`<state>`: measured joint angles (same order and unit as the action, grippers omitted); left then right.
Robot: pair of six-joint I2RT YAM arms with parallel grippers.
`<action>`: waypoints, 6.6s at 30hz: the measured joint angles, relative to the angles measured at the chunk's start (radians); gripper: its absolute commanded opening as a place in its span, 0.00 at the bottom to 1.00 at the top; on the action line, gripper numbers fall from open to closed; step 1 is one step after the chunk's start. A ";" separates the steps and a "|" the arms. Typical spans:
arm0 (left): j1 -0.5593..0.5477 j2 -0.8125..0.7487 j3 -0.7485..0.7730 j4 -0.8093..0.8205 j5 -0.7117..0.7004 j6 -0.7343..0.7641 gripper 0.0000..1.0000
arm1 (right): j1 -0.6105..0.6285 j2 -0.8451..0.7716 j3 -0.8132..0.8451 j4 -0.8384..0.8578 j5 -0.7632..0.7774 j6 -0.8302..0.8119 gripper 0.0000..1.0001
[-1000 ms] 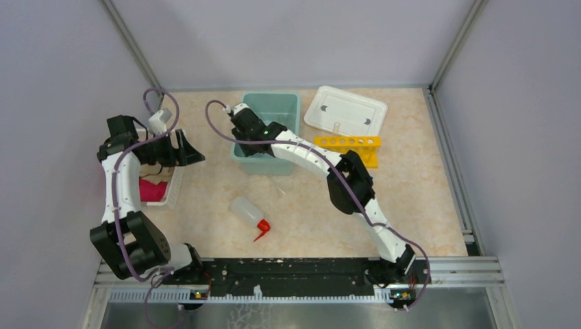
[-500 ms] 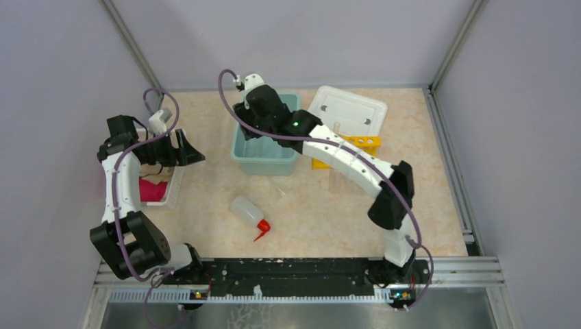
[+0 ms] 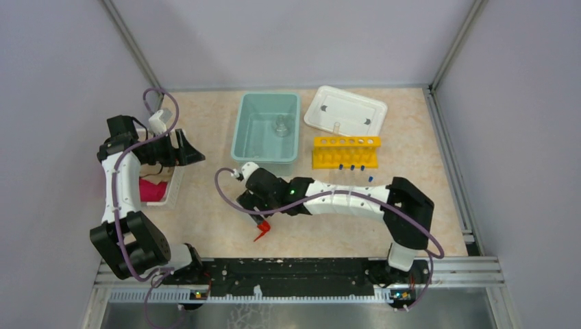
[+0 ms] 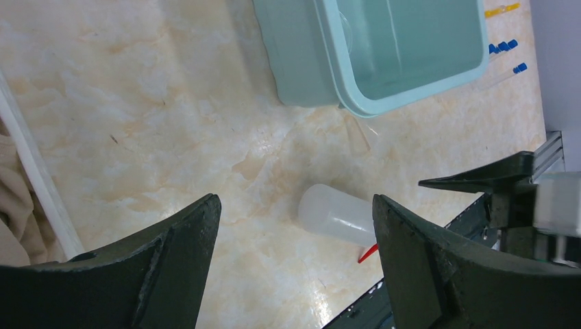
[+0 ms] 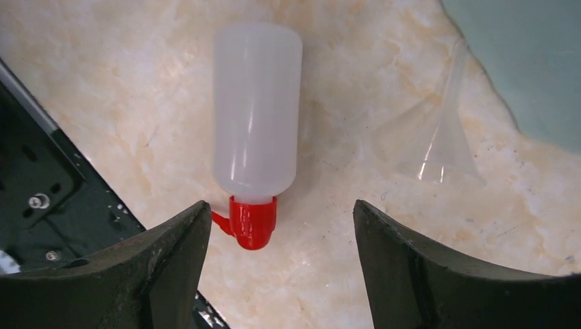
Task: Organize the chemistry lab equipment
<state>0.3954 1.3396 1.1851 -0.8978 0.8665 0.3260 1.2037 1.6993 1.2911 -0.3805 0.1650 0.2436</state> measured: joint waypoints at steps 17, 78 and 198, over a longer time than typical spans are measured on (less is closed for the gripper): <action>0.000 -0.009 0.002 -0.001 -0.001 0.000 0.88 | 0.000 0.223 -0.027 0.133 -0.081 0.031 0.58; 0.000 -0.013 0.022 -0.001 -0.010 -0.010 0.89 | -0.434 0.594 0.792 -0.141 0.094 -0.193 0.64; 0.000 -0.050 0.023 -0.027 0.014 -0.008 0.86 | -0.411 0.036 0.237 -0.032 -0.111 0.316 0.49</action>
<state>0.3958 1.2900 1.2076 -0.9249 0.8810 0.3183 0.7925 1.7355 1.5276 -0.4126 0.0540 0.5594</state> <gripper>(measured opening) 0.865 0.343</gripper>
